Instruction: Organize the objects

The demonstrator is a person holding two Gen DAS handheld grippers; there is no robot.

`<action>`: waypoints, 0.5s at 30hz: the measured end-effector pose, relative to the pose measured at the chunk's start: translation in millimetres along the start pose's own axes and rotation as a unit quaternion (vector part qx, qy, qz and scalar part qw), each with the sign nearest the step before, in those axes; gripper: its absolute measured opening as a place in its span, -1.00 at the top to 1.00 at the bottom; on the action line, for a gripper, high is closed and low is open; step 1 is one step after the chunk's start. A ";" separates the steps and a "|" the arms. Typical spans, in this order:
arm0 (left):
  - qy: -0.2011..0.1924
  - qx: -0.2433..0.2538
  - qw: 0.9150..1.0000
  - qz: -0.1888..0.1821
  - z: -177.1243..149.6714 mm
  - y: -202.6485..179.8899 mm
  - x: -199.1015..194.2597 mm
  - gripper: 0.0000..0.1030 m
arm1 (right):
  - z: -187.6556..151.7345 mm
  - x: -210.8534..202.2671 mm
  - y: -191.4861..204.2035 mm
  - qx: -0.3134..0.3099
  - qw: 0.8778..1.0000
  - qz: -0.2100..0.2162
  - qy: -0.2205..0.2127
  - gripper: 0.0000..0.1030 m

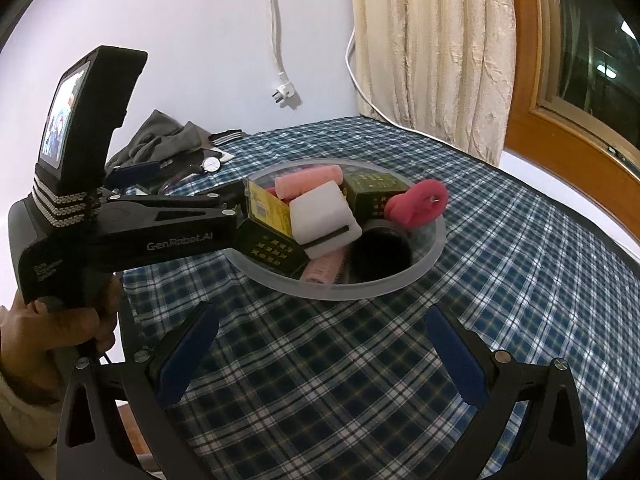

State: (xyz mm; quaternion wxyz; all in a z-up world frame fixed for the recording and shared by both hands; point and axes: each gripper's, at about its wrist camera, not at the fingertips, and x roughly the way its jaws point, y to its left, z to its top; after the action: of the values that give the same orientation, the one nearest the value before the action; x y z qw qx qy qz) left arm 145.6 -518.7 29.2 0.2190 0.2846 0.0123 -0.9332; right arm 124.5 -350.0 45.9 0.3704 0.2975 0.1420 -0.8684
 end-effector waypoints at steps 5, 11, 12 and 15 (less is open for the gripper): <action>0.000 0.000 1.000 0.000 0.0 1.0 0.0 -0.99 | -0.2 -0.9 5.1 -0.009 1.000 0.008 -0.002 -1.00; 0.002 -0.002 1.000 0.001 -0.7 2.4 0.4 -0.99 | 0.1 -1.5 6.3 -0.015 1.000 0.007 -0.004 -1.00; 0.002 -0.002 1.000 0.001 -1.0 2.7 0.2 -0.99 | 0.3 -1.3 6.6 -0.014 1.000 0.007 -0.004 -1.00; 0.003 -0.002 1.000 0.001 -1.9 3.4 0.3 -0.99 | 0.3 -1.4 6.6 -0.014 1.000 0.004 -0.003 -1.00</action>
State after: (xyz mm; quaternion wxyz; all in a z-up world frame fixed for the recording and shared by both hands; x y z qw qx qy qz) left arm 147.8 -521.5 27.8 0.2206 0.2872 0.0143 -0.9320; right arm 129.9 -353.9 46.9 0.3786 0.2901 0.1515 -0.8658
